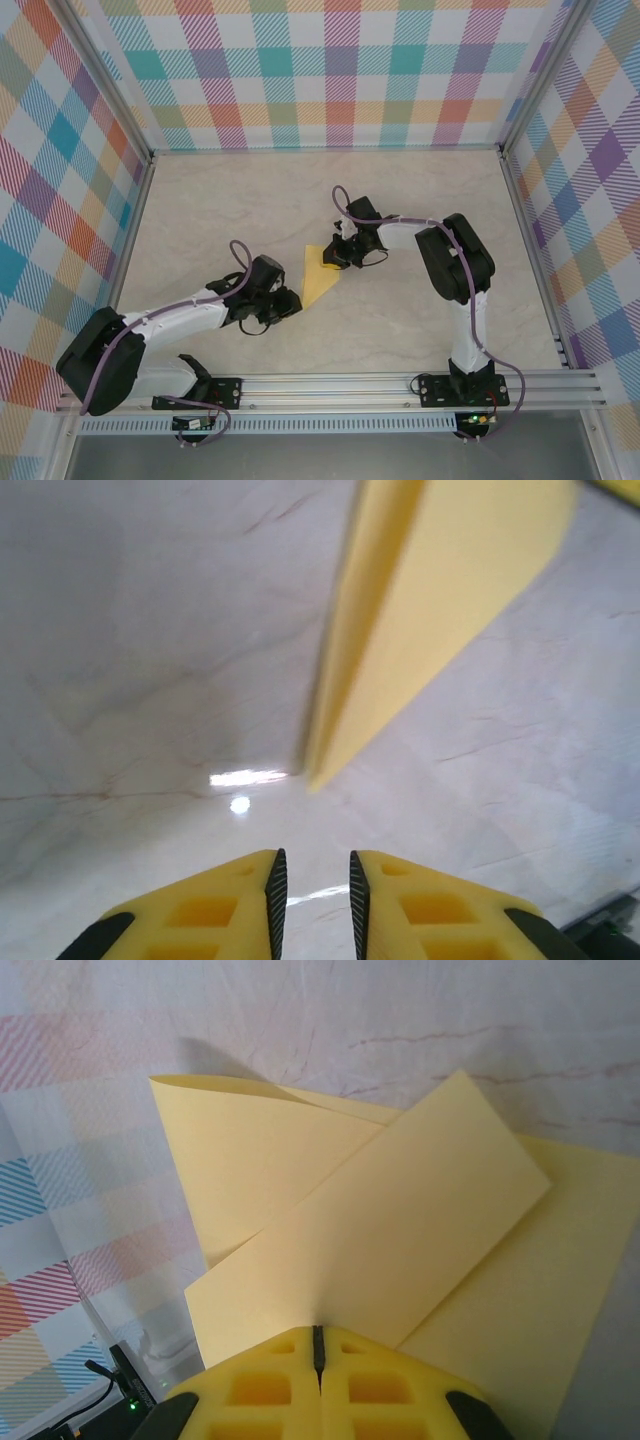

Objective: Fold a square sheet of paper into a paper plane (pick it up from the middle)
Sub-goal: Fourth fold the wing at the center of the table.

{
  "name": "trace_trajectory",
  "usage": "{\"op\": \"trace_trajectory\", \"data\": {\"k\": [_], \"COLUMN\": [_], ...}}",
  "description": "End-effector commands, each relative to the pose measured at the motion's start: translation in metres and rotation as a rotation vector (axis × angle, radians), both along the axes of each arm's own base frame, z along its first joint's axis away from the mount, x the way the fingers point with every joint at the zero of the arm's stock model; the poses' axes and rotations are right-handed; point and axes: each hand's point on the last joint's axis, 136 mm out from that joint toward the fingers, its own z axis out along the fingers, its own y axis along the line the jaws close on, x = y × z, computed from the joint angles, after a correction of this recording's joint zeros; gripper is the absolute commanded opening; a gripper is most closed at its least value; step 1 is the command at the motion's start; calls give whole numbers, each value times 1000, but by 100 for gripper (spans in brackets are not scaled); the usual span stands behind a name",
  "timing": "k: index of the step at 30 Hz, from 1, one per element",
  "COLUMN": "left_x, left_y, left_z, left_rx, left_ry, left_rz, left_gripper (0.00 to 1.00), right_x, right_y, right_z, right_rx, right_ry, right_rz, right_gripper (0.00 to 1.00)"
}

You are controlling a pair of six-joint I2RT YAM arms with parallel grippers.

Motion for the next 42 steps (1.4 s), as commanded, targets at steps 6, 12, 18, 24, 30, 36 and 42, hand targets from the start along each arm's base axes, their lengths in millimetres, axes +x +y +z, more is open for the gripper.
{"op": "trace_trajectory", "data": {"k": [6, 12, 18, 24, 30, 36, 42], "left_x": [51, 35, -15, -35, -16, 29, 71], "left_y": [-50, -35, -5, 15, 21, 25, 7], "left_z": [30, -26, -64, -52, -2, 27, 27], "left_rx": [-81, 26, 101, 102, 99, 77, 146], "left_ry": [-91, 34, 166, 147, 15, -46, -44], "left_rz": [-20, -4, -59, -69, -55, -12, -65], "left_gripper": [25, 21, 19, 19, 22, 29, 35], "right_x": [-25, -25, -26, -25, -15, 0, -6], "right_y": [-34, -34, -37, -34, -23, -10, -36], "right_z": [-52, -53, -50, -48, -25, 39, 54], "right_rx": [-187, -185, -198, -184, -138, -40, -115], "right_ry": [127, 130, 123, 123, 101, -4, -30], "right_rz": [-48, -53, -50, -43, -31, -32, -106], "right_gripper": [4, 4, 4, 5, 7, 20, 35]}}
